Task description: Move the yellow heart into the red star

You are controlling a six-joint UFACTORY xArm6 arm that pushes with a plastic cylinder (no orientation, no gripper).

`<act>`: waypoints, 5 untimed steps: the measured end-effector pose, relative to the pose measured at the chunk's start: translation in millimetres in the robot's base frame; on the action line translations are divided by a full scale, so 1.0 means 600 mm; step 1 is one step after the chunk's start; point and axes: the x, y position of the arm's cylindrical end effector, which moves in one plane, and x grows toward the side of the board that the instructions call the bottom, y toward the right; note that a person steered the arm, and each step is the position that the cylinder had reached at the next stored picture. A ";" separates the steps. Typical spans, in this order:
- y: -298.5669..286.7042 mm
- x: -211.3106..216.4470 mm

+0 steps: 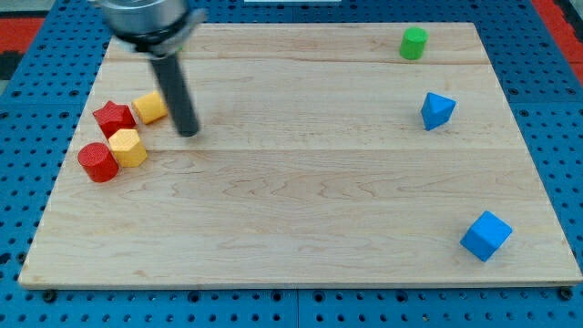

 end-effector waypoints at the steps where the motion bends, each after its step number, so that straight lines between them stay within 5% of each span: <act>1: 0.075 -0.075; 2: -0.034 -0.115; 3: -0.172 -0.076; 5: -0.229 -0.173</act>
